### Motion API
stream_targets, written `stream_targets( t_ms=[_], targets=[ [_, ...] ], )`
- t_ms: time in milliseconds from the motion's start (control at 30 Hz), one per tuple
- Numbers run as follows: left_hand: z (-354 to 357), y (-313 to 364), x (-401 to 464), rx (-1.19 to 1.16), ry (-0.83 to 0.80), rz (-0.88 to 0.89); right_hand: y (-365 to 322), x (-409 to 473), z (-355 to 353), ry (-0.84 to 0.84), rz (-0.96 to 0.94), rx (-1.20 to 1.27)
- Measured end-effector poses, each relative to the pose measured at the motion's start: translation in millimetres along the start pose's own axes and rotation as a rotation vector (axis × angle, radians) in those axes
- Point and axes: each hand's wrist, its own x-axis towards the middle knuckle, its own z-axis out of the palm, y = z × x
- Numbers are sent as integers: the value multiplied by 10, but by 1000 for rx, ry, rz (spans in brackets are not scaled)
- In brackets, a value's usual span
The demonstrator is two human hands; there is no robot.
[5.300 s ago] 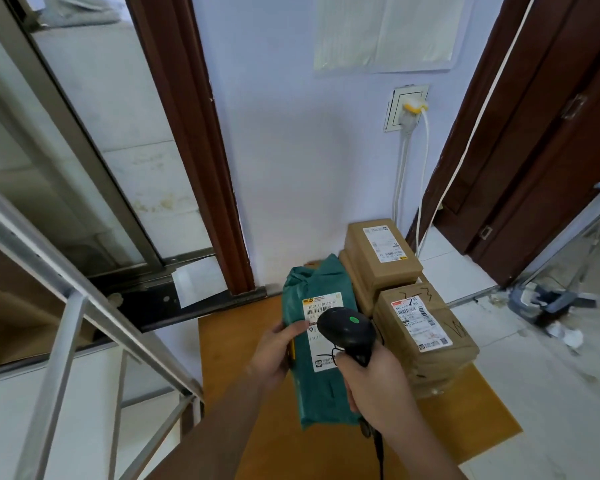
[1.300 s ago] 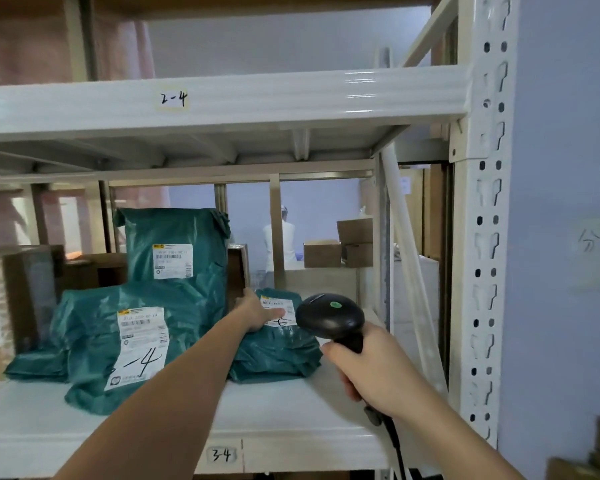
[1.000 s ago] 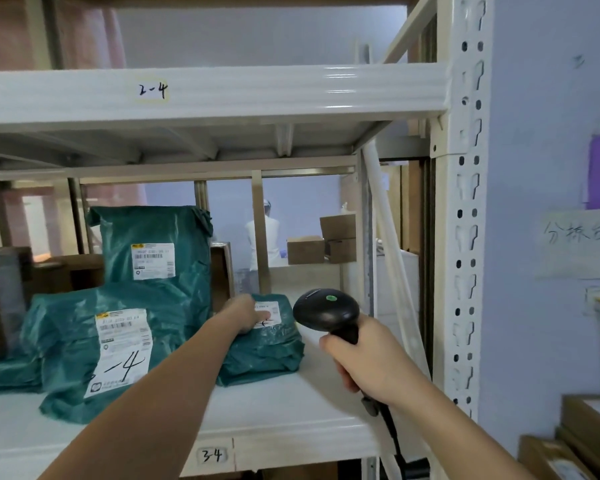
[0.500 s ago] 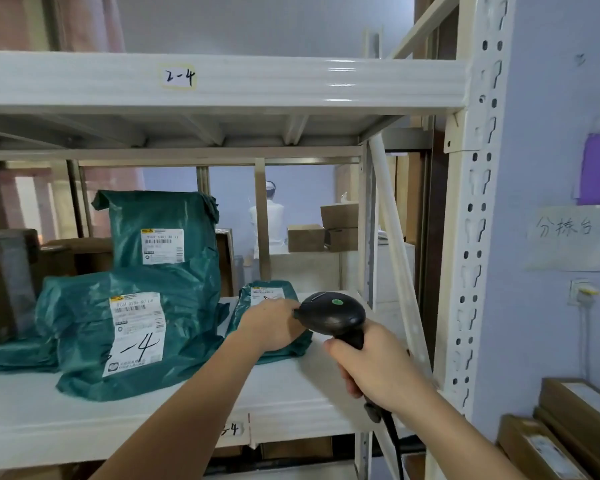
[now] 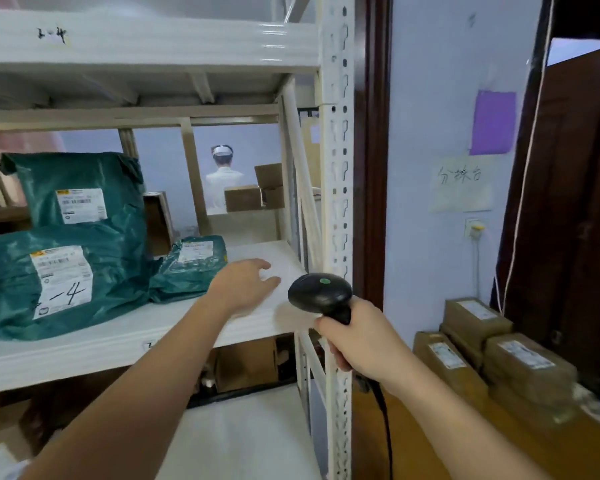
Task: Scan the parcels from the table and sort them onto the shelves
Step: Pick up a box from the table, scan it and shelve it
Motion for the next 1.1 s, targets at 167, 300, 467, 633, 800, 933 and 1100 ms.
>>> stream_targets(
  t_ms=[167, 300, 467, 633, 800, 933, 1100],
  targets=[
    [250, 743, -487, -24, -8, 3, 197, -557, -577, 23, 3, -55],
    [475, 1263, -859, 24, 143, 1, 371, -957, -978, 68, 20, -69],
    [917, 1816, -1089, -58, 140, 150, 680, -1327, -1401, 106, 74, -115],
    [1457, 2406, -1017, -55, -124, 256, 973, -1573, -1853, 184, 141, -116],
    [1985, 2847, -767, -69, -292, 284, 1345, -1602, -2248, 251, 222, -164],
    [2455, 3111, -542, -111, -375, 309, 1741, -1439, -2415, 285, 286, -180],
    [3273, 3329, -76, -101, -505, 238, 2312, -1121, -2464, 265, 389, -164]
  ],
)
